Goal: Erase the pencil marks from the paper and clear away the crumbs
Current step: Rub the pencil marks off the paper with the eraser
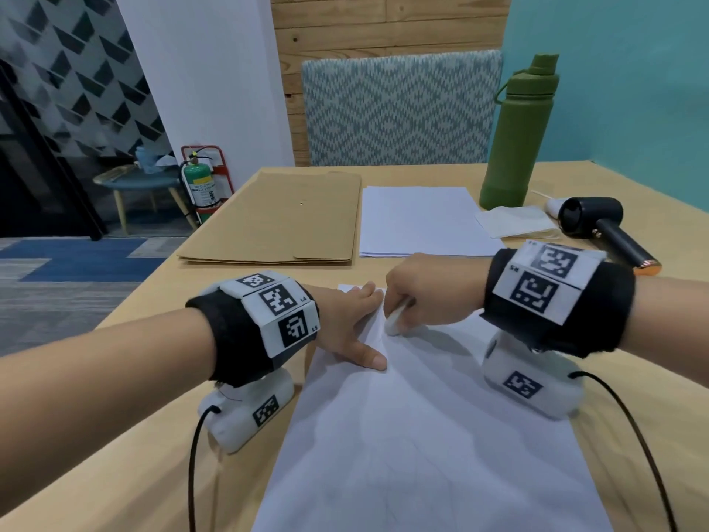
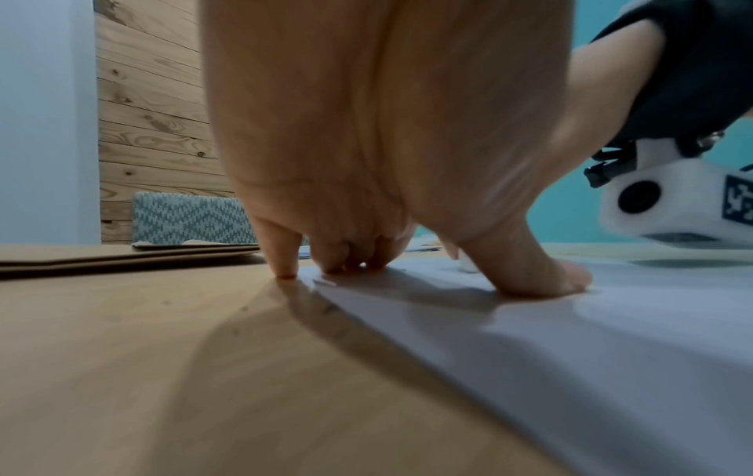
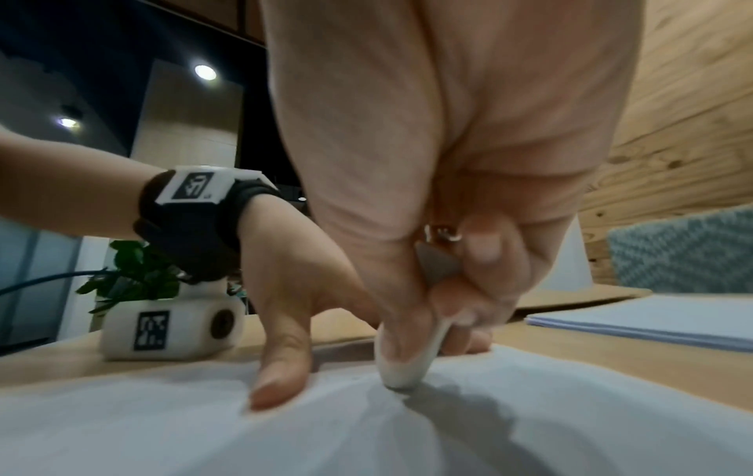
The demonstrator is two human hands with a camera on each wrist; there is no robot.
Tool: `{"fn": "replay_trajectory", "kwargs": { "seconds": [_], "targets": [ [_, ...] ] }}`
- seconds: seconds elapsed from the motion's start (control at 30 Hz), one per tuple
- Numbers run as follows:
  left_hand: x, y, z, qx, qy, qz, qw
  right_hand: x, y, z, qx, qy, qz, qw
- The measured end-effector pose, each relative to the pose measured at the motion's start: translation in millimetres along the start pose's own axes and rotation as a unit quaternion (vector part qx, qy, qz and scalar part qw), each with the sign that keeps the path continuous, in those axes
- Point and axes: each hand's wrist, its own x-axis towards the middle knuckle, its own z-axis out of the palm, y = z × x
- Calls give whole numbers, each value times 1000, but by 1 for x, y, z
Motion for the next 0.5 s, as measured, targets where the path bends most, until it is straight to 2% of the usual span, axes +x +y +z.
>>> {"fn": "replay_trajectory", "kwargs": {
  "seconds": [0.13,0.2,0.33,0.5],
  "targets": [
    [1,-1,1,-3,1,3,1000,14,3,1,-8,76,21,997],
    [1,-1,0,3,-1,4,1000,12,4,1,-5,65,22,998],
    [1,-1,0,7,-11,10,1000,-1,4,-2,28,-14,5,999],
    [0,0,0,6,-16,5,1000,16,4,-4,21,54,47,997]
  ]
}}
